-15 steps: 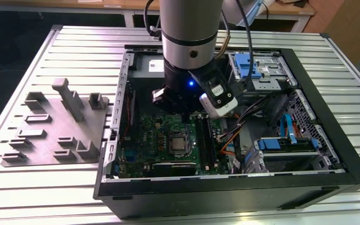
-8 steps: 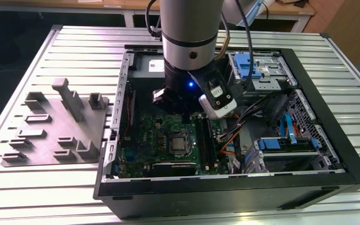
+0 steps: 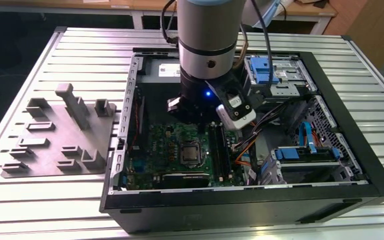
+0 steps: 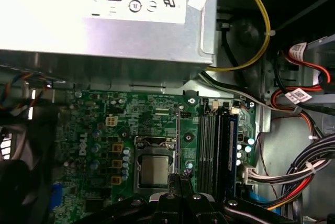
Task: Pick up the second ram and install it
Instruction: 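Insert the second ram into the second slot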
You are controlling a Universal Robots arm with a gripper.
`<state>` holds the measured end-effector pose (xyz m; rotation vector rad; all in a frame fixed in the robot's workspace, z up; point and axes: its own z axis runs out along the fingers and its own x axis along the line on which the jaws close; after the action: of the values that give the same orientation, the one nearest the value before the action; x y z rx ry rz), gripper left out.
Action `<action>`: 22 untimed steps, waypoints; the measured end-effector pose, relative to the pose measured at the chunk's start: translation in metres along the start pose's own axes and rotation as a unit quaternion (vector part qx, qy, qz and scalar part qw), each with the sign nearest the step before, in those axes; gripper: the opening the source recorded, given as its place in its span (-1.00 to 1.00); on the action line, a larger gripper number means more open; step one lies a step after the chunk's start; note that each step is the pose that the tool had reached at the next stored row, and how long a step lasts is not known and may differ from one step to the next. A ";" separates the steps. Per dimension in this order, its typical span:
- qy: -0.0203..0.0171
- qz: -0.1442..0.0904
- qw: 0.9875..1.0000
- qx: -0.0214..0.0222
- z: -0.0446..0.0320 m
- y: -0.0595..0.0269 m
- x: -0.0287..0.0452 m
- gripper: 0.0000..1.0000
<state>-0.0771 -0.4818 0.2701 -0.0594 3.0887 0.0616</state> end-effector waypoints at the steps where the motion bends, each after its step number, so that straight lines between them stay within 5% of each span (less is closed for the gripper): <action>1: 0.000 0.000 1.000 0.000 0.0011 -0.0003 -0.0013 -0.77; 18: 0.000 0.002 1.000 -0.010 0.0183 -0.0034 -0.0353 -0.77; 22: 0.000 0.002 1.000 -0.010 0.0186 -0.0034 -0.0359 -0.77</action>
<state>-0.0402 -0.4831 0.2532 -0.0524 3.0879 0.0925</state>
